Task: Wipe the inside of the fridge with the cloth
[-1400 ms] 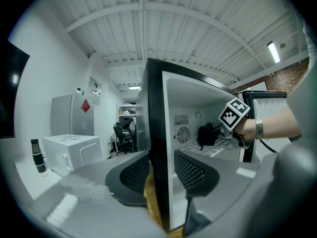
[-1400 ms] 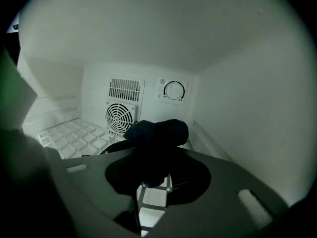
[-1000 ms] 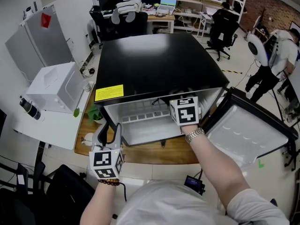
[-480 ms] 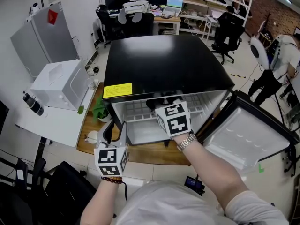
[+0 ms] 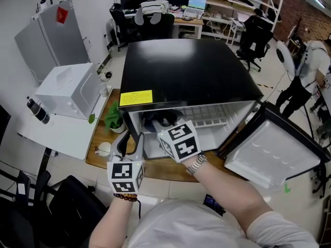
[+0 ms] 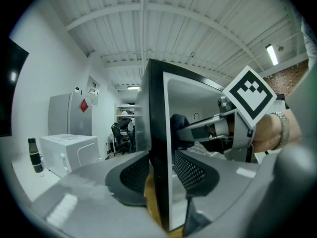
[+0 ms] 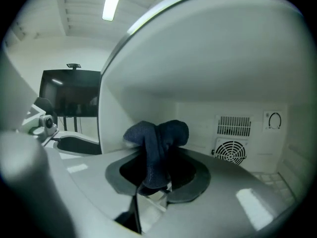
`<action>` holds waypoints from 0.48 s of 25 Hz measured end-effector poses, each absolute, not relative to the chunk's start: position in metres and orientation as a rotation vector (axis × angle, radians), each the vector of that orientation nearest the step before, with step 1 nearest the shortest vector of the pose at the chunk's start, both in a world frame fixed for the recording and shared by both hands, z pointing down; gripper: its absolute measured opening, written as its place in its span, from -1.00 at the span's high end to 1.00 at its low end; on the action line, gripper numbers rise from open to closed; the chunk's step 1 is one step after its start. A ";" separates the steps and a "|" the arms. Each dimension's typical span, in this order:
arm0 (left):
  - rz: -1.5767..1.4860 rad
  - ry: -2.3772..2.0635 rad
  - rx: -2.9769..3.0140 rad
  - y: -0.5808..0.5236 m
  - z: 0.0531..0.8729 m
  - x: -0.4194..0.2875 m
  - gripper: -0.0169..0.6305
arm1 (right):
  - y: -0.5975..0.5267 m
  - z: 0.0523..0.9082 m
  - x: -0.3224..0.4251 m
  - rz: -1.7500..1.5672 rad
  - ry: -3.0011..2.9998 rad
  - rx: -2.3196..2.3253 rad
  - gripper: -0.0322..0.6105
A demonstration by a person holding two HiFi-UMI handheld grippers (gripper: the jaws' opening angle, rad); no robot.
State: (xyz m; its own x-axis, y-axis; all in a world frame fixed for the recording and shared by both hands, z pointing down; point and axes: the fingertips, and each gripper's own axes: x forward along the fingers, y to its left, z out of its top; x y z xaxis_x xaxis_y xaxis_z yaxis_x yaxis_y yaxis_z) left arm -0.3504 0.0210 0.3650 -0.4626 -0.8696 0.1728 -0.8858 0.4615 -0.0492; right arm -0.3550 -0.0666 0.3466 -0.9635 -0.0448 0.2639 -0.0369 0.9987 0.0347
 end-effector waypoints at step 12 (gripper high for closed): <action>0.203 -2.580 1.564 0.023 0.367 -0.352 0.48 | -0.074 0.402 -0.351 -0.077 -2.712 0.121 0.58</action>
State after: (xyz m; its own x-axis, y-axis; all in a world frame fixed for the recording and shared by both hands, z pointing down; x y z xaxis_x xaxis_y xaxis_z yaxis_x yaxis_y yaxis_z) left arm -0.3519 0.0231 0.3668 -0.4597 -0.8717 0.1695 -0.8875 0.4576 -0.0537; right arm -0.3512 -0.0743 0.4018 -0.9070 -0.0966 0.4098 -0.0731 0.9947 0.0726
